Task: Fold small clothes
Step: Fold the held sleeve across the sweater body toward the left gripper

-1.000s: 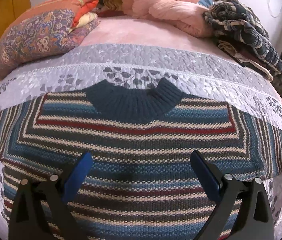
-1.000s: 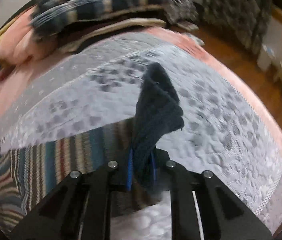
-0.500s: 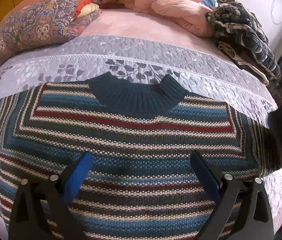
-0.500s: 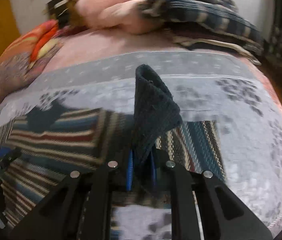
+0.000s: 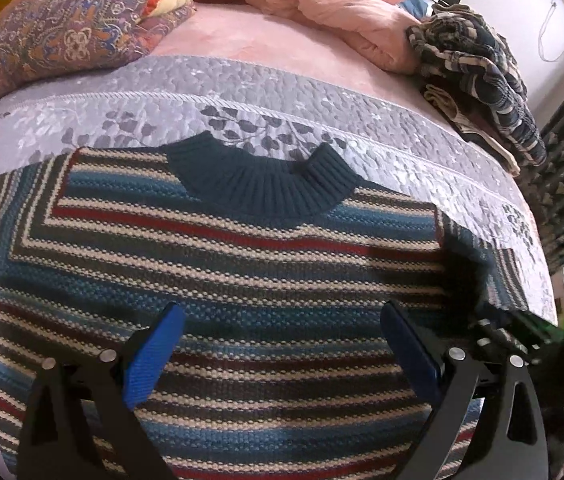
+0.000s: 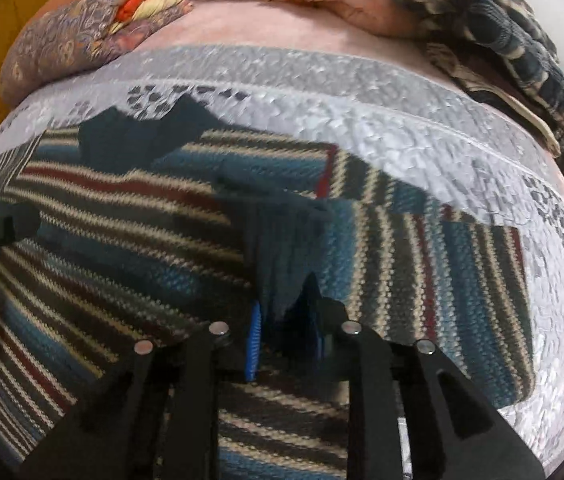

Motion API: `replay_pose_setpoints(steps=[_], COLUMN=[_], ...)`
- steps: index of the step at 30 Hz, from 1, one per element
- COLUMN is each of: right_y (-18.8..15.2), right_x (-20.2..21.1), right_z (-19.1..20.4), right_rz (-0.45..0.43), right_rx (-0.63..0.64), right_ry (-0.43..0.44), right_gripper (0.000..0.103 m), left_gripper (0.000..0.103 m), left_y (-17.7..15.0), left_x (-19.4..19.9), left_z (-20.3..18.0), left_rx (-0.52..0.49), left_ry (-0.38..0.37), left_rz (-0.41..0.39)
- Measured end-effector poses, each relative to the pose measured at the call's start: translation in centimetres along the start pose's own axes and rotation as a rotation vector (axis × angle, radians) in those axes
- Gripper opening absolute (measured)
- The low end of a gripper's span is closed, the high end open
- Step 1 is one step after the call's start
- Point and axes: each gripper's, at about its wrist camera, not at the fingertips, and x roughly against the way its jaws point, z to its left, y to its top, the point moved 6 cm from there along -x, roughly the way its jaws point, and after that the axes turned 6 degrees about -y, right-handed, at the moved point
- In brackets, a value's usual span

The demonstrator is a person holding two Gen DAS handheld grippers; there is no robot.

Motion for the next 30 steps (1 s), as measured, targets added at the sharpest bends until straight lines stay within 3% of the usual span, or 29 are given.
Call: replay_pose_setpoints(steps=[4, 8, 11, 17, 22, 25, 28, 29, 30], right_y=[-0.6, -1.0, -1.0, -2.1, -4.3, -5.1, -5.7, -5.8, -5.8], right_x=[0.2, 2.1, 3.8, 4.7, 3.4, 2.6, 2.3, 2.3, 2.4], right_z=[0.7, 0.0, -3.2, -12.5, -16.3, -17.3, -18.0, -18.1, -18.2], right_rz=[0.017, 0.018, 0.019, 0.001, 0.027, 0.040, 0.044, 0.039, 0.035], right_rx=[-0.011, -0.066, -0.193, -0.416, -0.520, -0.524, -0.525, -0.519, -0.514], right_ry=[0.124, 0.266, 0.352, 0.281, 0.299, 0.297, 0.301, 0.295, 0.290], right_gripper=[0.038, 0.038, 0.036, 0.038, 0.038, 0.038, 0.038, 0.037, 0.036], left_gripper=[0.099, 0.099, 0.098, 0.093, 0.087, 0.073, 0.047, 0.033, 0.027], left_y=[-0.2, -0.7, -1.1, -2.3, -2.5, -2.6, -2.5, -2.4, -2.3], left_x=[-0.5, -1.6, -2.2, -4.7, -7.0, -8.1, -8.9, -9.0, -9.1], left_z=[-0.6, -1.2, -2.1, -5.9, -7.9, -9.1, -10.0, -10.0, -10.0], left_rx=[-0.004, 0.006, 0.015, 0.076, 0.172, 0.182, 0.181, 0.182, 0.183], left_ry=[-0.021, -0.050, -0.090, -0.271, -0.356, -0.377, -0.378, -0.377, -0.380], left_rz=[0.021, 0.058, 0.084, 0.198, 0.243, 0.265, 0.261, 0.255, 0.245])
